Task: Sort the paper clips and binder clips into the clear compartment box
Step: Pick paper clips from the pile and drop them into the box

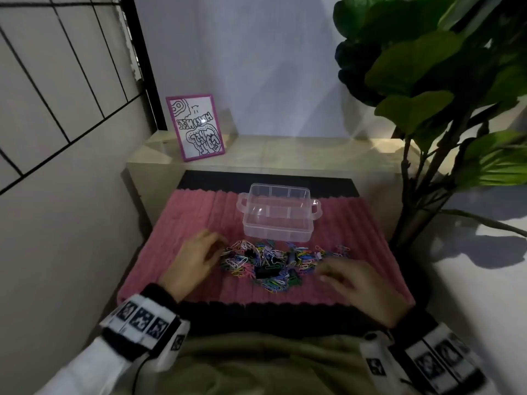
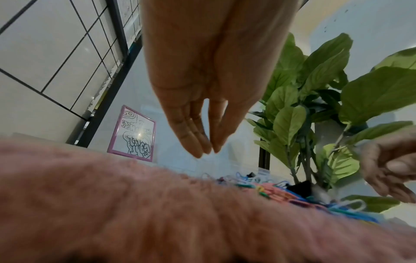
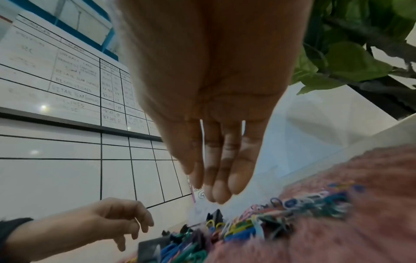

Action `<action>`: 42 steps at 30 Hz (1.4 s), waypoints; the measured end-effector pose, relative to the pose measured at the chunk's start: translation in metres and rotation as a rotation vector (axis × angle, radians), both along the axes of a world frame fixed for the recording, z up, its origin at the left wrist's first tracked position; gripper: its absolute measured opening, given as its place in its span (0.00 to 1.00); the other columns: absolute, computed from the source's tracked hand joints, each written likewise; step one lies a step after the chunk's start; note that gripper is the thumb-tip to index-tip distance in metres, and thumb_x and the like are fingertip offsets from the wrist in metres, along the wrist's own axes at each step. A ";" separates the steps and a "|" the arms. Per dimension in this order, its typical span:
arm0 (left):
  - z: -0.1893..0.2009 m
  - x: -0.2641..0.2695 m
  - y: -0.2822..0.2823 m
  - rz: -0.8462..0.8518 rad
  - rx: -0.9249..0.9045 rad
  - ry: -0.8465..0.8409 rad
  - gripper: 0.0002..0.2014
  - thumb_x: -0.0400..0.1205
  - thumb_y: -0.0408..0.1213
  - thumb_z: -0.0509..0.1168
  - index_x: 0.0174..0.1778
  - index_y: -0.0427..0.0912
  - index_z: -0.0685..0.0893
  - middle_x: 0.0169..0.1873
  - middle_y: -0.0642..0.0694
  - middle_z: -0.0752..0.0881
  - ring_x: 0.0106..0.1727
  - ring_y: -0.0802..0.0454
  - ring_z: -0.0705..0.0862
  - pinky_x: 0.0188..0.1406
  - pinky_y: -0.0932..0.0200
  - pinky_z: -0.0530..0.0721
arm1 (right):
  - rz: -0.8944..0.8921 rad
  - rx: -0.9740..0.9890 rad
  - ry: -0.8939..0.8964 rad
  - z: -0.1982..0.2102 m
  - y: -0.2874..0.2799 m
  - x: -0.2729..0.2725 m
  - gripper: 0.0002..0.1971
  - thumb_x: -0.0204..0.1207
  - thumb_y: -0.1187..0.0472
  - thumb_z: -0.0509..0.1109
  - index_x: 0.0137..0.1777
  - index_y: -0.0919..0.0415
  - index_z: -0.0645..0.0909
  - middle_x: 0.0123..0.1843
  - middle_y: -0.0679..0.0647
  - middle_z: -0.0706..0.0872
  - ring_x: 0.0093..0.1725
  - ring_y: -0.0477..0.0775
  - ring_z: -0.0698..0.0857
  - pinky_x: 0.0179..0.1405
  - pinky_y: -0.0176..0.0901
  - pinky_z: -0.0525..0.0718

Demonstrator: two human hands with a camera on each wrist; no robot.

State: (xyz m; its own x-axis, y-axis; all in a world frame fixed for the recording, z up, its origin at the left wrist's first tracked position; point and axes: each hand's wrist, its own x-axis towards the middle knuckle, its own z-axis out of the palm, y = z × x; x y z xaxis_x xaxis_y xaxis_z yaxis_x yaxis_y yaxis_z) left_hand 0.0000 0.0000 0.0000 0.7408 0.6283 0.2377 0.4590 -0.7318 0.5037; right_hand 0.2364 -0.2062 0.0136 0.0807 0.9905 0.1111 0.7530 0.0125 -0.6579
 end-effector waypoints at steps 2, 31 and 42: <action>-0.001 0.007 0.009 0.037 -0.010 0.053 0.12 0.79 0.30 0.63 0.58 0.39 0.82 0.48 0.44 0.81 0.50 0.46 0.81 0.46 0.68 0.71 | -0.083 0.029 -0.080 0.001 0.014 0.008 0.05 0.75 0.66 0.69 0.48 0.60 0.84 0.42 0.42 0.85 0.44 0.39 0.84 0.43 0.29 0.78; 0.017 0.029 0.040 0.006 -0.367 -0.011 0.10 0.67 0.35 0.76 0.33 0.56 0.85 0.29 0.61 0.88 0.35 0.73 0.82 0.38 0.80 0.73 | -0.089 -0.130 0.115 0.010 0.089 0.037 0.03 0.67 0.69 0.76 0.37 0.60 0.87 0.32 0.51 0.89 0.32 0.38 0.86 0.37 0.25 0.80; 0.029 0.045 0.035 -0.050 -0.856 -0.224 0.10 0.76 0.17 0.62 0.41 0.35 0.84 0.27 0.50 0.90 0.32 0.58 0.89 0.31 0.69 0.87 | -0.260 -0.068 0.418 0.019 0.089 0.039 0.04 0.70 0.69 0.73 0.42 0.68 0.89 0.37 0.54 0.92 0.40 0.51 0.90 0.41 0.39 0.89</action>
State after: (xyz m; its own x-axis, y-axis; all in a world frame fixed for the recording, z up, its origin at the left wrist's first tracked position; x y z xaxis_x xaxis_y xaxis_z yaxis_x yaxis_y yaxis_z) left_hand 0.0450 0.0345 0.0295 0.7647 0.6251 -0.1563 0.2610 -0.0788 0.9621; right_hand 0.2755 -0.1175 0.0323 0.3500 0.9356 -0.0472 0.3970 -0.1937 -0.8971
